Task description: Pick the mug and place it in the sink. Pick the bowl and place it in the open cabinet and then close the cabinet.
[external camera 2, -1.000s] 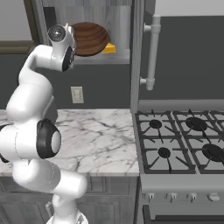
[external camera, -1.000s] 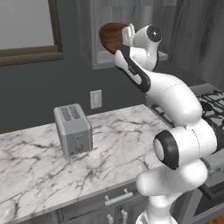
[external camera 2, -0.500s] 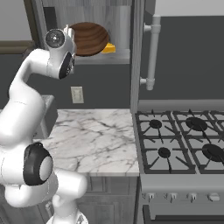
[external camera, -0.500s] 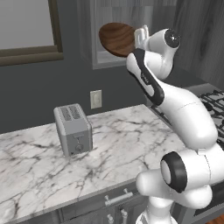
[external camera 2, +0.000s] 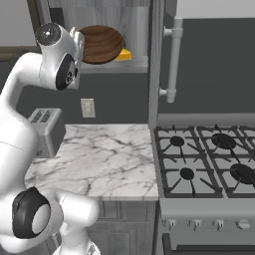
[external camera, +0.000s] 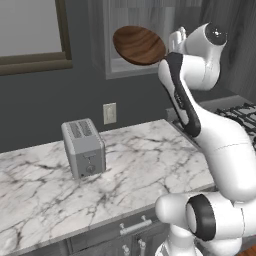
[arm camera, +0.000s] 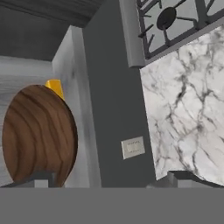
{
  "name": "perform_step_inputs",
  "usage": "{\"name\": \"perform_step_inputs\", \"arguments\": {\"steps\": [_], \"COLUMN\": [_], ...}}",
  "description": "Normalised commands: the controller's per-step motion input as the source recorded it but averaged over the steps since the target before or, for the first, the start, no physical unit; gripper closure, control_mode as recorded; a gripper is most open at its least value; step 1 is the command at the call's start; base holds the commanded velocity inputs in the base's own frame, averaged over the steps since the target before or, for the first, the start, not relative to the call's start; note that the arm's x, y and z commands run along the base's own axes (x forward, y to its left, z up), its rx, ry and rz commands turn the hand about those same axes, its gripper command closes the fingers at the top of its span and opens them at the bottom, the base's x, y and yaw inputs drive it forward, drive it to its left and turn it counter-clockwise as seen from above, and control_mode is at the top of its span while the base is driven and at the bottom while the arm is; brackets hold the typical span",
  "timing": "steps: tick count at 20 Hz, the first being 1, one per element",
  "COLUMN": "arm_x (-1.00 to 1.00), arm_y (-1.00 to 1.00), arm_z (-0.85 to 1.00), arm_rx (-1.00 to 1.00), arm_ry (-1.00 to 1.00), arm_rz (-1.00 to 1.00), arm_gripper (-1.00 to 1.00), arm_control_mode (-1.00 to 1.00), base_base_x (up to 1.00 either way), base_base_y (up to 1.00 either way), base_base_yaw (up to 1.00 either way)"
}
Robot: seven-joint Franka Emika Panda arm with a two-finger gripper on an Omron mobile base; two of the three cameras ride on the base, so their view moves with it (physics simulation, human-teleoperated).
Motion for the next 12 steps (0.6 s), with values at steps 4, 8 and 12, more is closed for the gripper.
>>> {"name": "perform_step_inputs", "arguments": {"steps": [4,8,12], "arm_x": [-0.73,-0.96,-0.91], "arm_y": [-0.31,-0.23,-0.27], "arm_z": [0.00,-0.02,-0.02], "arm_rx": [0.01,0.02,0.00], "arm_ry": [0.01,0.00,-0.03], "arm_rz": [-0.05,0.00,0.00], "arm_gripper": [-1.00,-1.00,-1.00], "arm_control_mode": [-1.00,-1.00,-1.00], "base_base_x": [0.00,0.00,0.00], "base_base_y": [0.00,0.00,0.00], "base_base_yaw": [0.00,0.00,0.00]}}
